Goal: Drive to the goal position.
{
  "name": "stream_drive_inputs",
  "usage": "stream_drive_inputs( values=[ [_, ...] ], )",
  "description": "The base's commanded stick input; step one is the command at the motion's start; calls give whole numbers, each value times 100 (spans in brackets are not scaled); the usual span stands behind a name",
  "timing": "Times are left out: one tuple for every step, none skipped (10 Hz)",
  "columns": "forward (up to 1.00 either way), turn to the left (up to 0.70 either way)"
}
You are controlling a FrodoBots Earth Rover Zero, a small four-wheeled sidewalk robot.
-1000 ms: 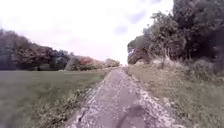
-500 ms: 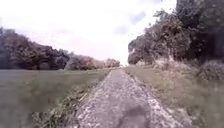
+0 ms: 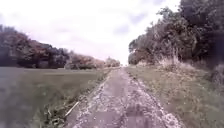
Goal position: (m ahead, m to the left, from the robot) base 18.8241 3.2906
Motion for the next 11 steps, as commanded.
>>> stream_drive_inputs(
  values=[
    [100, -25],
    [100, -36],
    [100, -29],
    [100, -16],
    [100, 0],
    [100, 0],
    [100, 0],
    [100, 0],
    [100, 0],
    [100, 0],
    [100, 0]
  ],
)
